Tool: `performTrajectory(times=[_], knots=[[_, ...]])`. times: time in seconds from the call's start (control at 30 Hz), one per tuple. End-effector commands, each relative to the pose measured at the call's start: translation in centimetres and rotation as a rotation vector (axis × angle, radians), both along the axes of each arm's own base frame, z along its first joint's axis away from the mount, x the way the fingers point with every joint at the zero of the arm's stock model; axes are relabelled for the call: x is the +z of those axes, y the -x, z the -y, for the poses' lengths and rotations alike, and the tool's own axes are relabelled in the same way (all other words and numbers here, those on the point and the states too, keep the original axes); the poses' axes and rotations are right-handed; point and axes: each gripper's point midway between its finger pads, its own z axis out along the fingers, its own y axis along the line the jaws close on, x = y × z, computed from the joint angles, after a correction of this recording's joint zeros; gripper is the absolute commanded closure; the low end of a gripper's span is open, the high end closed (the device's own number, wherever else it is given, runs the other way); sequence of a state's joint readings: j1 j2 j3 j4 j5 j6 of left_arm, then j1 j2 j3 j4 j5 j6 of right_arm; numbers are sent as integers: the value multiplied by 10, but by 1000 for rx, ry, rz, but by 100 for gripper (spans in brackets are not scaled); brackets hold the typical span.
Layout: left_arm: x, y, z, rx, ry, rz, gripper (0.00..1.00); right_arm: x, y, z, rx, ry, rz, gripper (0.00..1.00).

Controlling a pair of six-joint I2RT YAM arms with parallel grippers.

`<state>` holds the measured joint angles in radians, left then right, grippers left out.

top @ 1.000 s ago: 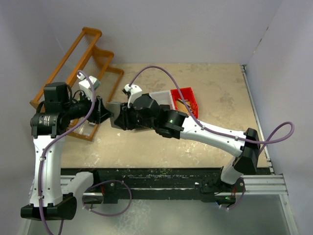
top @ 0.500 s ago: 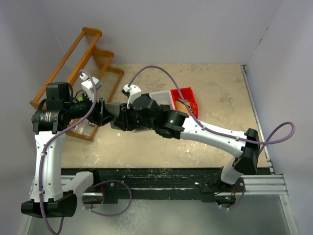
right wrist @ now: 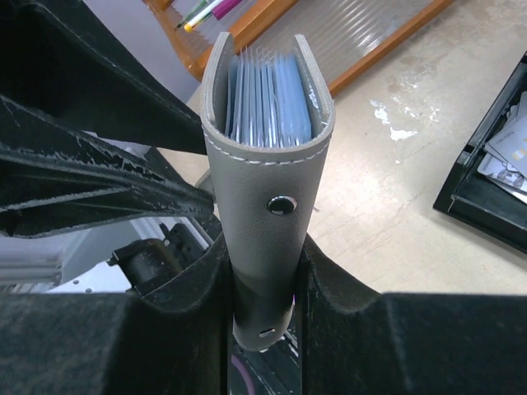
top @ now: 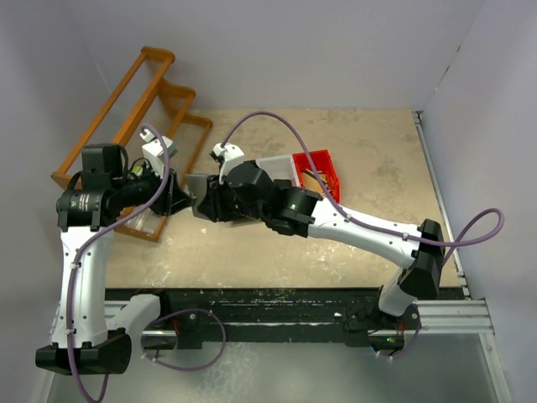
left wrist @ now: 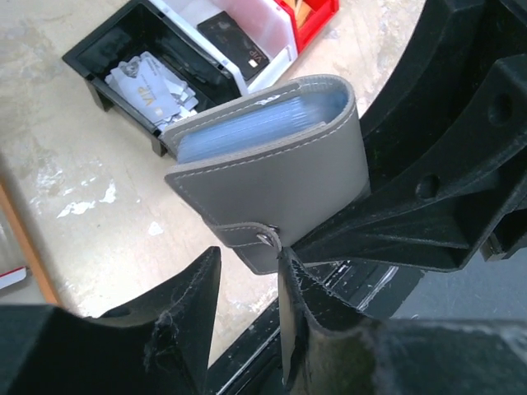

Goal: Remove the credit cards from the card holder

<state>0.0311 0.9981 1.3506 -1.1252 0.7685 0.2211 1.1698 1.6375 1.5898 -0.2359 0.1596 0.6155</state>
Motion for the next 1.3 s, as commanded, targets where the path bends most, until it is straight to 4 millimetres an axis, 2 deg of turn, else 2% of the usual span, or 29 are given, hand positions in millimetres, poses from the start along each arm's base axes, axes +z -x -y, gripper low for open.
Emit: performTrajectory(times=[0.0, 0.17, 0.33, 0.4, 0.47, 0.6, 0.67, 0.73, 0.83, 1.0, 1.27], knots=[[5, -26, -27, 111, -131, 70, 67, 69, -2, -6, 1, -181, 87, 100], [10, -32, -29, 156, -119, 86, 77, 64, -2, -4, -4, -174, 80, 100], [13, -30, -33, 174, -141, 107, 77, 60, 7, 3, 24, -152, 59, 100], [13, -26, -34, 161, -153, 110, 76, 64, 9, 5, 32, -166, 60, 100], [12, -19, -30, 123, -151, 110, 68, 68, 14, 5, 63, -177, 68, 100], [9, -6, -17, 36, -113, 94, 36, 74, 25, 2, 136, -216, 71, 100], [10, -5, -16, 33, -105, 92, 30, 75, 27, 2, 153, -230, 71, 100], [11, -5, -16, 34, -102, 96, 30, 77, 29, 4, 165, -244, 71, 100], [14, -5, -16, 35, -103, 109, 39, 83, 32, 8, 189, -279, 76, 100], [25, 3, -5, -9, -49, 126, 62, 84, 42, 9, 247, -311, 73, 100], [33, 17, 4, -62, -9, 137, 95, 82, 41, 15, 248, -347, 61, 100]])
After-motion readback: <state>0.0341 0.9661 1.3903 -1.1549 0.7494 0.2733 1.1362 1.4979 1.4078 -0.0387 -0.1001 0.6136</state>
